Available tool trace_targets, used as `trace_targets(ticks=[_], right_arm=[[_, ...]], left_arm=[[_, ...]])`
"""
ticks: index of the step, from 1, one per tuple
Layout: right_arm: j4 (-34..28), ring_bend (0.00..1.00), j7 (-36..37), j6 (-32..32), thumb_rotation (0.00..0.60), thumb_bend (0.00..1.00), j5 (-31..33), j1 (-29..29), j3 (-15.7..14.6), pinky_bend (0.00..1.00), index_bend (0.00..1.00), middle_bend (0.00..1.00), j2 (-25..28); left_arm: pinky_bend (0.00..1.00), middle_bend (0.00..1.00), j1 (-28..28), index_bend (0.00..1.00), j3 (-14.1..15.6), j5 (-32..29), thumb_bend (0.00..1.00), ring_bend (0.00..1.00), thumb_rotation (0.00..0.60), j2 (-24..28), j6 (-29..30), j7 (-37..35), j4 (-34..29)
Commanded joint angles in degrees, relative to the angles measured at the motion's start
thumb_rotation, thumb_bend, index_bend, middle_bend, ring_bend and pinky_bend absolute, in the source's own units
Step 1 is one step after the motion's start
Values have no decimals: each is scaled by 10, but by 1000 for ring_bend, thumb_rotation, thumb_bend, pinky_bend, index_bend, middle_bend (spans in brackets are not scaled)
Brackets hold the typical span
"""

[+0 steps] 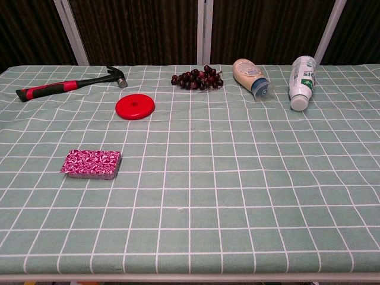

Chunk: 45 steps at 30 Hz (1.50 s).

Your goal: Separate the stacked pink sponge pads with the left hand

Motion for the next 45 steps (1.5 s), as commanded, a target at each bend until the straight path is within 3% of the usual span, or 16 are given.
trace_targets(ticks=[1,15,21,30,45], right_arm=[[1,0,-1,1,600,60,-1,2,1,0,0,0,-1],[-4,0,12,3,600,61,-1,3,6,0,0,0,11],[3,0,11,6,600,61,-3,2,5,0,0,0,11],[2,0,-17,23,600,64,-18,1,4,0,0,0,5],[0,0,-20,14,600,66,-11,5,6,0,0,0,9]], left_arm=[[36,44,0,84,1,0,157,0,600,-4,-1,-2,4],[38,63,-10,89,11,36,157,0,600,7,0,-23,-14],[61,105,-34,101,11,61,157,0,600,-32,-14,-46,16],[61,126,-99,159,24,116,157,0,600,-87,-68,-137,71],[97,128,-164,160,25,106,157,4,600,-139,-146,-76,84]])
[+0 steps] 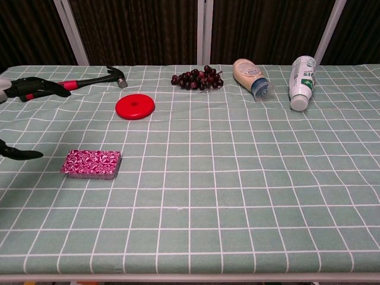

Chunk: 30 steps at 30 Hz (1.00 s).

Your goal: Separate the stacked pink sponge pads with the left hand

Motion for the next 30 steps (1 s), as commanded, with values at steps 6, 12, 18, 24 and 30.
trace_targets(ticks=[6,12,18,24,30], right_arm=[[8,0,11,-3,600,66,1,1,-1,0,0,0,-1],[5,0,3,-6,600,66,-9,6,-3,0,0,0,2],[2,0,6,-6,600,66,-8,7,-1,0,0,0,3],[7,0,15,-14,600,65,2,8,-1,0,0,0,0],[4,0,15,-5,600,72,2,4,0,0,0,0,3]], left_arm=[[94,133,-31,160,-3,-18,157,5,600,-24,-44,44,8],[93,167,-58,192,-11,-43,156,4,600,-25,-86,83,-6],[93,186,-74,224,-13,-67,157,4,600,-30,-115,106,-10],[93,188,-81,230,-11,-92,157,4,600,-41,-132,131,-20],[80,193,-82,269,-12,-120,159,4,600,-52,-135,180,-26]])
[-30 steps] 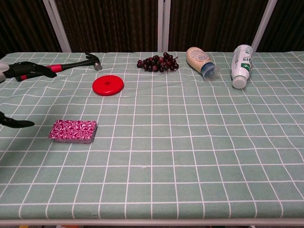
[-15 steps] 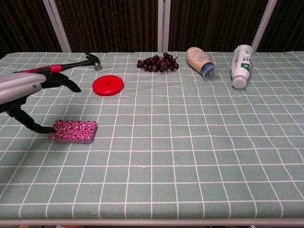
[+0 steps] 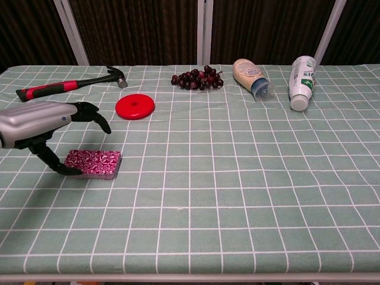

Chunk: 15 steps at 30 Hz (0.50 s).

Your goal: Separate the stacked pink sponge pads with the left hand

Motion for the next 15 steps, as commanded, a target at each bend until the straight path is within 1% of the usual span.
trace_targets(ticks=[1,7,15], right_arm=[[-2,0,1,1,600,72,1,-1,1,0,0,0,2],[-2,0,3,-5,600,72,3,1,0,0,0,0,1],[-2,0,4,-11,600,71,6,3,-1,0,0,0,-1]], left_arm=[[80,194,-1,269,0,-17,159,4,600,-6,-3,23,-5],[80,219,-4,276,0,-40,159,4,600,-9,-11,40,-1],[80,247,-5,276,5,-52,159,5,600,-17,-15,38,12]])
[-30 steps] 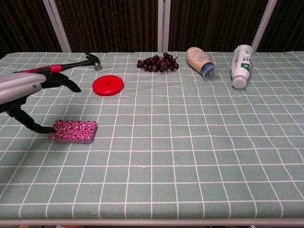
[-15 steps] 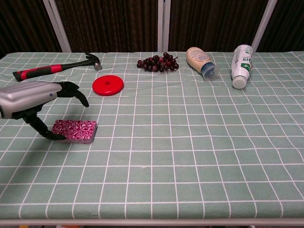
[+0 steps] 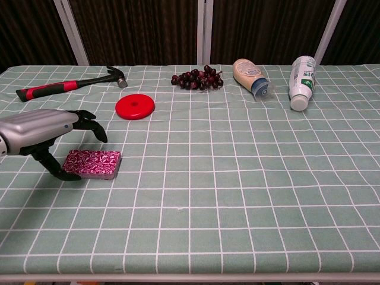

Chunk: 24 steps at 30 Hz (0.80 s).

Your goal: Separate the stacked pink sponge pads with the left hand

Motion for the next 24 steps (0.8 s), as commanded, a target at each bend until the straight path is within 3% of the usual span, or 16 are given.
trace_targets(ticks=[1,24], right_arm=[[0,0,0,0,600,71,0,0,0,0,0,0,0],[1,0,2,-5,600,72,3,2,-1,0,0,0,-1]], left_arm=[[80,251,0,276,2,-2,159,5,600,-3,-1,0,5],[80,297,-2,289,-4,-26,162,5,600,-9,4,-6,-1]])
